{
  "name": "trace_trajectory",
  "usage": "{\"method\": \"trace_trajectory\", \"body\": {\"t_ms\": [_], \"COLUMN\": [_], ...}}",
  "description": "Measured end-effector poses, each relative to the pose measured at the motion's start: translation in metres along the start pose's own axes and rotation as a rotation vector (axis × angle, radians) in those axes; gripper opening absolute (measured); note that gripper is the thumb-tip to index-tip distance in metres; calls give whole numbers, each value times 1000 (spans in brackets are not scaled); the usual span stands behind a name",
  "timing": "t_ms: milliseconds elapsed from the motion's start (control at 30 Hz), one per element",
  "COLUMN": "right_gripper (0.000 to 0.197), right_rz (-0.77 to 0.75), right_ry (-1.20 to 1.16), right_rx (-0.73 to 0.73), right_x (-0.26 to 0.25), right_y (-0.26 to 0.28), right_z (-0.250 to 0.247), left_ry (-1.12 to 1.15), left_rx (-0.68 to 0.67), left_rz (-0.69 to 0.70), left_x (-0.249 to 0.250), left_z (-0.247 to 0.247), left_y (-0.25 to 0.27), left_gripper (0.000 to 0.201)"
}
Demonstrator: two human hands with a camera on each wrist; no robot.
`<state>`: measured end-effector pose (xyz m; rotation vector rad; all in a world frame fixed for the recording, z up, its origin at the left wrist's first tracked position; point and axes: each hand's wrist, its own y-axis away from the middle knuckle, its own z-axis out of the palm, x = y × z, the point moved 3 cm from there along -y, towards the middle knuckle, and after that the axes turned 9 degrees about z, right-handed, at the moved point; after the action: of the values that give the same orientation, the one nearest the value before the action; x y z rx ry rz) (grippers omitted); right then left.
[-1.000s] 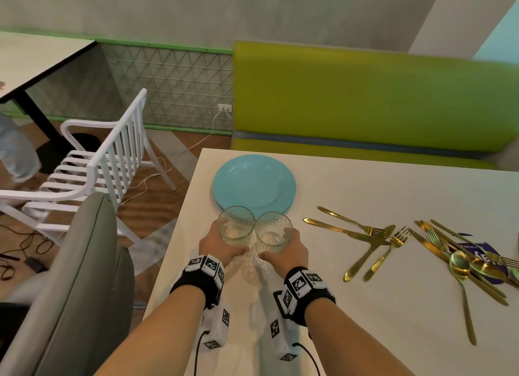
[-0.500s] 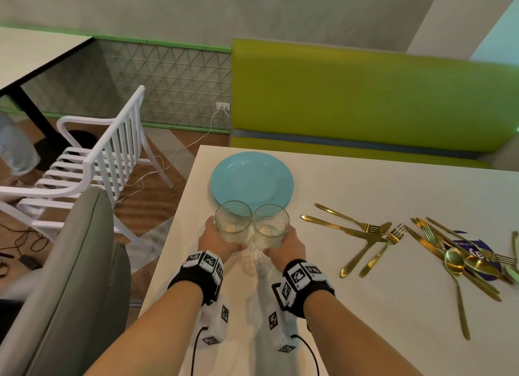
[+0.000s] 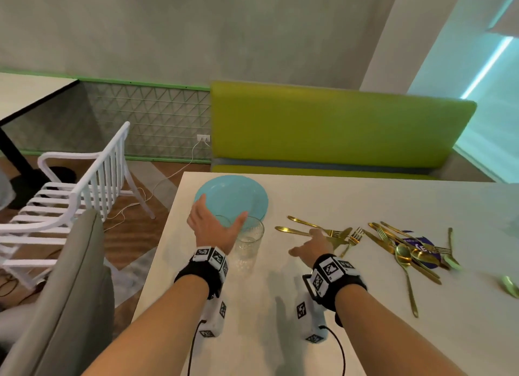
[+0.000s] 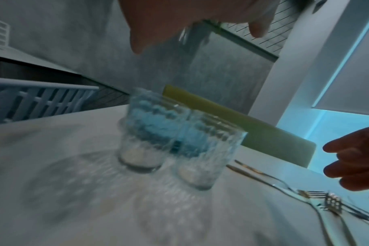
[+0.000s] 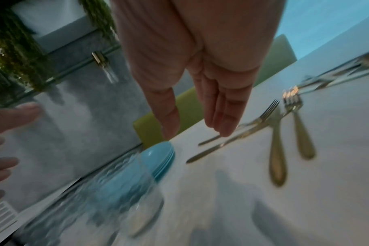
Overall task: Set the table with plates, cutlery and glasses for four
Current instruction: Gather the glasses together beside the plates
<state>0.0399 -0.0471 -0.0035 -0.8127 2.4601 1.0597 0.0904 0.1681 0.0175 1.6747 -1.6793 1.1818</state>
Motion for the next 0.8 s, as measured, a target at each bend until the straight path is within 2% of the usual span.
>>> {"method": "trace_trajectory", "body": {"t_ms": [67, 167, 267, 433, 567, 700, 800], "right_gripper": [76, 69, 67, 40, 35, 44, 43], "right_rz": [3, 18, 58, 168, 259, 311, 337], "right_ry": [3, -7, -14, 22, -127, -165, -185], "right_rx": [53, 118, 183, 241, 251, 243, 268], "right_x": [11, 36, 68, 128, 174, 212, 234], "right_y": [3, 3, 1, -18, -57, -126, -173], "right_z": [-32, -83, -131, -203, -257, -318, -366], "left_ry": [19, 78, 77, 41, 36, 58, 85], "left_rx": [-3, -77, -140, -286, -423, -535, -607], "left_rz": [52, 97, 161, 241, 244, 154, 90], "left_x": [27, 71, 115, 175, 212, 252, 281], "left_z": [11, 38, 77, 157, 229, 306, 356], "left_y": [-2, -4, 1, 21, 33, 36, 37], "left_gripper": [115, 95, 68, 38, 31, 33, 38]}}
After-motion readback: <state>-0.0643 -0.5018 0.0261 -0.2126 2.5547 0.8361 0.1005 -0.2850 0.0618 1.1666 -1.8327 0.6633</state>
